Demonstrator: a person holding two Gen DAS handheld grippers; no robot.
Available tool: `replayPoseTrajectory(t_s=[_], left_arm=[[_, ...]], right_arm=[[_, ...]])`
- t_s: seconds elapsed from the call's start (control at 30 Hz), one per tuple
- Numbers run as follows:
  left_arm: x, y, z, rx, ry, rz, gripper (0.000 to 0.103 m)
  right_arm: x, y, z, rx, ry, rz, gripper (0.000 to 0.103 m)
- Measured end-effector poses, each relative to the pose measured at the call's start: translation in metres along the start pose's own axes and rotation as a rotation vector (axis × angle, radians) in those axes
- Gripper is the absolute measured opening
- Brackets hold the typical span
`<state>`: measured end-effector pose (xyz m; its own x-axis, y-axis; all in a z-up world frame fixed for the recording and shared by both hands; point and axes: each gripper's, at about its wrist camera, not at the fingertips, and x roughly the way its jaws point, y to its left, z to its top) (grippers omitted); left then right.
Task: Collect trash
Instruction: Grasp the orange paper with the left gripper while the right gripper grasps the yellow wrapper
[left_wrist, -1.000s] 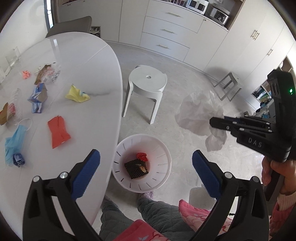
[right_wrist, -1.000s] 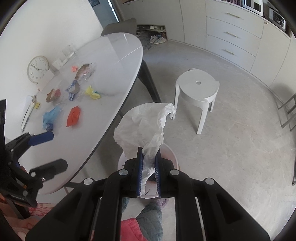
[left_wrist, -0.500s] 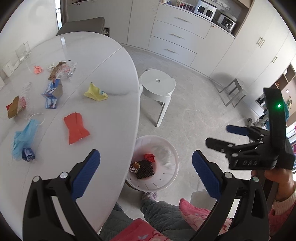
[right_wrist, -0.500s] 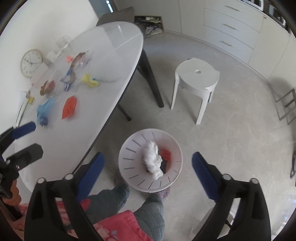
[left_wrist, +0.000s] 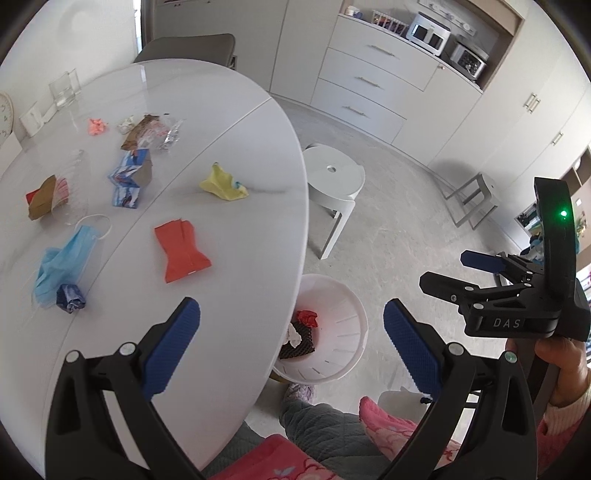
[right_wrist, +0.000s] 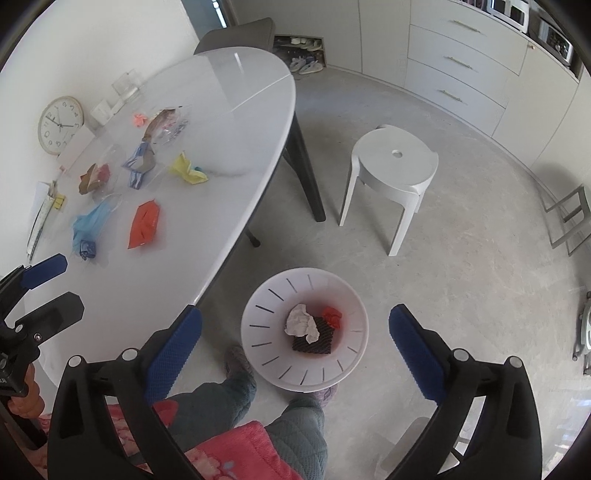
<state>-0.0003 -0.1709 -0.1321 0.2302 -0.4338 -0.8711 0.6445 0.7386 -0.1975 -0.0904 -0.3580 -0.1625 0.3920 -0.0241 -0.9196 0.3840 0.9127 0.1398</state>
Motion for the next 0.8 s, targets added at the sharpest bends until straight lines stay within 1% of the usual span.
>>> replayPoseTrajectory(t_s=[0.2,0.3,0.4,0.5,0.6,0.77,0.8], left_arm=[[0.002,0.025,0.001,-0.066,0.000,0.007,0.095],[0.005,0.041,0.005,-0.112,-0.016,0.022,0.095],[0.016,0.057,0.010,-0.148,-0.007,0.035,0.095],[0.035,0.074,0.017,-0.179,0.009,0.061,0.095],[0.057,0.084,0.023,-0.195,0.033,0.083,0.095],[0.087,0.099,0.037,-0.229,0.043,0.115,0.095],[0.093,0.102,0.040,-0.236,0.052,0.122,0.092]], right_arm=[[0.007,0.014,0.010,-0.014,0.005,0.013,0.100],[0.012,0.022,0.020,-0.031,0.002,0.022,0.100],[0.021,0.032,0.034,-0.060,-0.007,0.013,0.100],[0.032,0.037,0.049,-0.087,-0.006,-0.007,0.100],[0.043,0.041,0.067,-0.106,-0.003,-0.004,0.100],[0.060,0.044,0.092,-0.116,0.007,0.004,0.100],[0.063,0.045,0.095,-0.119,0.012,0.006,0.100]])
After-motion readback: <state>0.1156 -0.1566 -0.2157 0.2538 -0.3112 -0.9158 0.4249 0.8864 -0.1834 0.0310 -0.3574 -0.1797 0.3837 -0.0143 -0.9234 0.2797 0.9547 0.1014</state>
